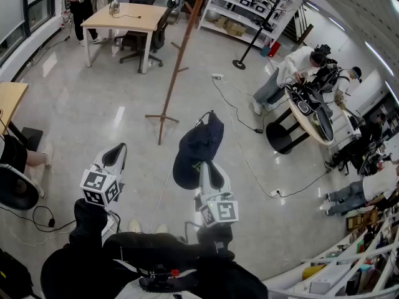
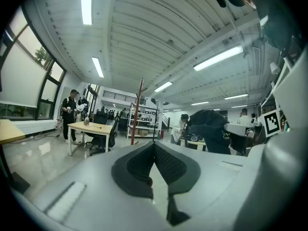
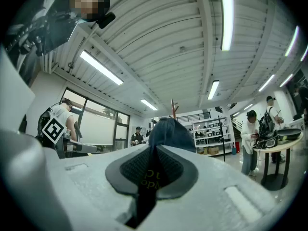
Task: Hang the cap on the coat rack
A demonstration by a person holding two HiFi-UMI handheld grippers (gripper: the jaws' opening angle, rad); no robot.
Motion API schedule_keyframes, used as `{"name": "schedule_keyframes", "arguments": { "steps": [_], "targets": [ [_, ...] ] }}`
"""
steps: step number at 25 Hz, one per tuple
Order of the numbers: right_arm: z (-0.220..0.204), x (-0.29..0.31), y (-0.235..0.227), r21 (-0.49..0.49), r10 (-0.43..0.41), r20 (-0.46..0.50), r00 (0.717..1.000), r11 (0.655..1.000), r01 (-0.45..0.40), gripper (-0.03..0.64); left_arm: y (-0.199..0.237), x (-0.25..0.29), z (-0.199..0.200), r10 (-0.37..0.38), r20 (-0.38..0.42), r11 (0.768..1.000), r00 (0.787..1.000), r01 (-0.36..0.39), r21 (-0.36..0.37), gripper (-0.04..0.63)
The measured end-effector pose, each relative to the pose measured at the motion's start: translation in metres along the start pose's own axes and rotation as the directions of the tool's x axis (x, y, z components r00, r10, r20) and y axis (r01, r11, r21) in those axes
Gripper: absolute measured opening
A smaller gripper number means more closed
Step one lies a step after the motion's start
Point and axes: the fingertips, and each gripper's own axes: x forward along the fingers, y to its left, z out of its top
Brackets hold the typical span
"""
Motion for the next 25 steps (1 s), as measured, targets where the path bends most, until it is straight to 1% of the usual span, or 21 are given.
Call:
{"name": "schedule_keyframes", "arguments": {
  "steps": [7, 12, 17, 25],
  "targets": [
    [-0.002, 0.011, 0.015, -0.014, 0.015, -0.008, 1.0, 1.0, -0.015, 0.032, 0.012, -0.003, 0.0, -0.001, -0.002, 1.0, 1.0, 0.001, 0.0, 0.003],
    [-0.004, 0.022, 0.033, 0.039, 0.067, 0.014, 0.998, 0.997, -0.067, 0.034, 0.031, -0.009, -0.001, 0.024, 0.0, 1.0, 1.0, -0.024, -0.007, 0.003],
    [-0.008, 0.042, 0.061, 0.045, 0.108, 0.007, 0.994, 0.993, -0.108, 0.034, 0.06, -0.022, -0.001, 0.061, -0.003, 0.998, 0.998, -0.061, -0.014, 0.003],
    [-0.011, 0.074, 0.103, 0.037, 0.145, 0.016, 0.989, 0.989, -0.145, 0.034, 0.113, -0.051, 0.002, 0.117, 0.017, 0.993, 0.993, -0.117, -0.029, 0.003]
  ]
}}
